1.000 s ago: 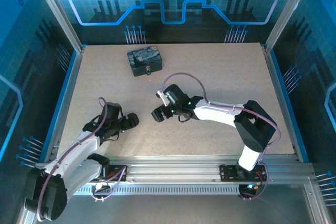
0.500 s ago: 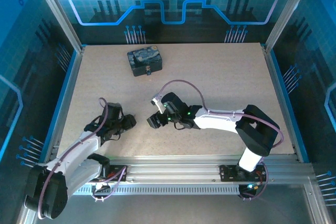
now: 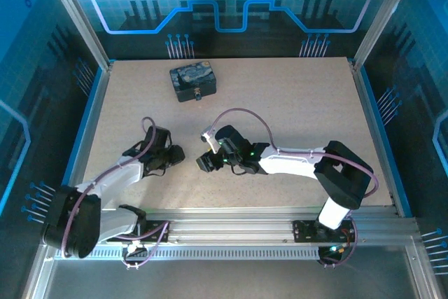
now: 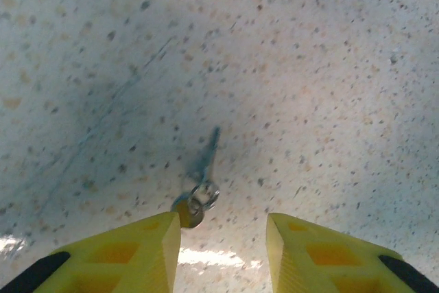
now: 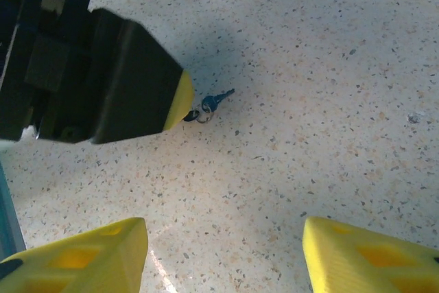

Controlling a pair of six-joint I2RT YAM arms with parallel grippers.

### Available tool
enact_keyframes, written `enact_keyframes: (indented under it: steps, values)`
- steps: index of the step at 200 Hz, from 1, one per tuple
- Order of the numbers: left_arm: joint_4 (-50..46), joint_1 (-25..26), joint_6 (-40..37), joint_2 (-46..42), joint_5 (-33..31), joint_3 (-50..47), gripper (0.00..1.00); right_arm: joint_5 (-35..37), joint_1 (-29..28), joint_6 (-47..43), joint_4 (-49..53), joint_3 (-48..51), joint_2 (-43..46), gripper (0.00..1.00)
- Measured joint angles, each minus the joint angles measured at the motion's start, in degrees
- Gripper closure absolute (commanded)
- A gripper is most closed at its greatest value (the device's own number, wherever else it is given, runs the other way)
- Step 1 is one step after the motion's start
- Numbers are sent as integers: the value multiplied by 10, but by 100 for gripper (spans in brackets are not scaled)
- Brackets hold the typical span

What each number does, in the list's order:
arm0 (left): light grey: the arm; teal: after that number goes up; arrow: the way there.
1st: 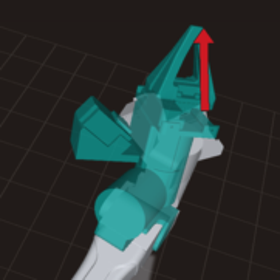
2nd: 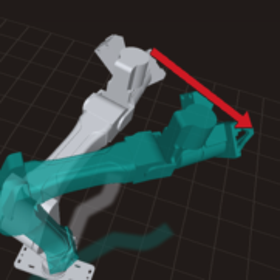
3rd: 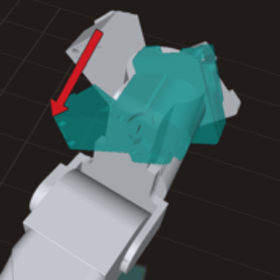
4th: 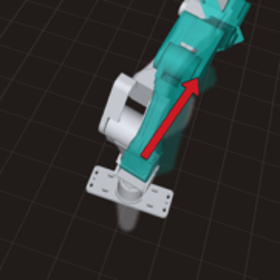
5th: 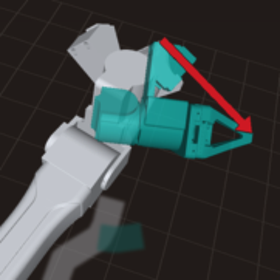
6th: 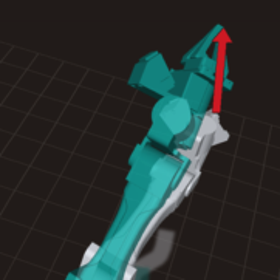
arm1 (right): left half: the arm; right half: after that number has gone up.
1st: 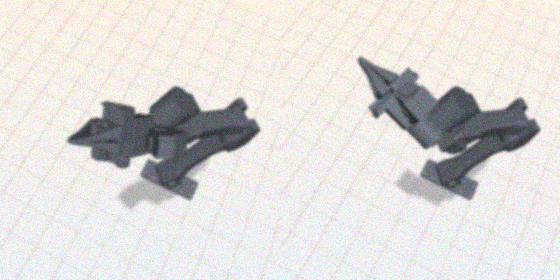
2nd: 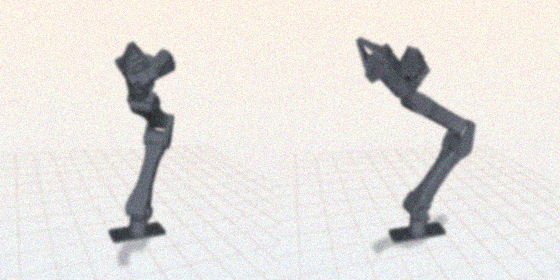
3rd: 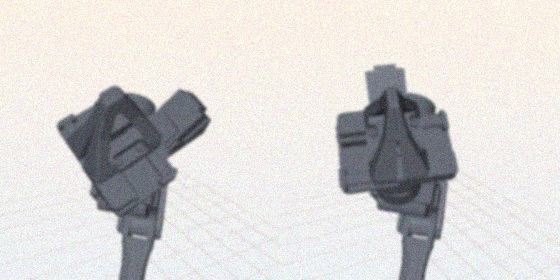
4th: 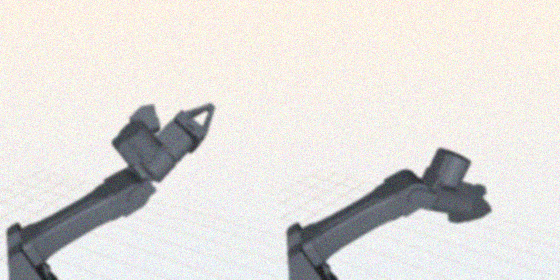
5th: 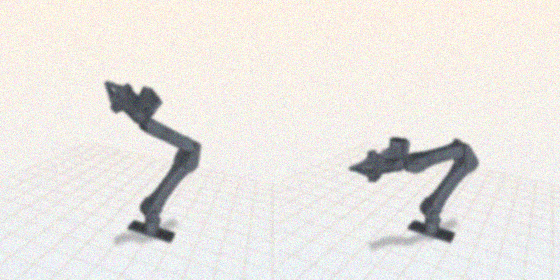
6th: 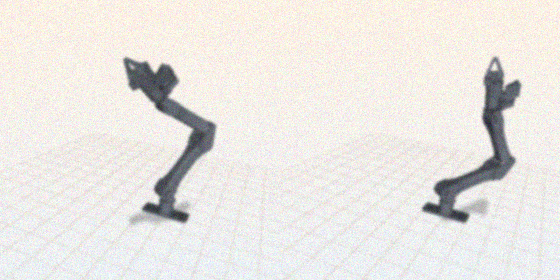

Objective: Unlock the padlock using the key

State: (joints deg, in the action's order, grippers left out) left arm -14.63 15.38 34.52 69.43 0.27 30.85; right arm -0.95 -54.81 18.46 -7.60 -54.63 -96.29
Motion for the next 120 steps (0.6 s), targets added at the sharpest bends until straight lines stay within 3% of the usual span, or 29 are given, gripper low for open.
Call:
enact_keyframes:
  steps: [43, 120]
  values:
    - [0, -10, -21, 69, 3, 37, 71, 3, 0, 0, 0, 3, 11, 46]
    - [-1, -14, -36, 104, 11, 54, 71, 5, 0, -1, 1, 4, 16, 47]
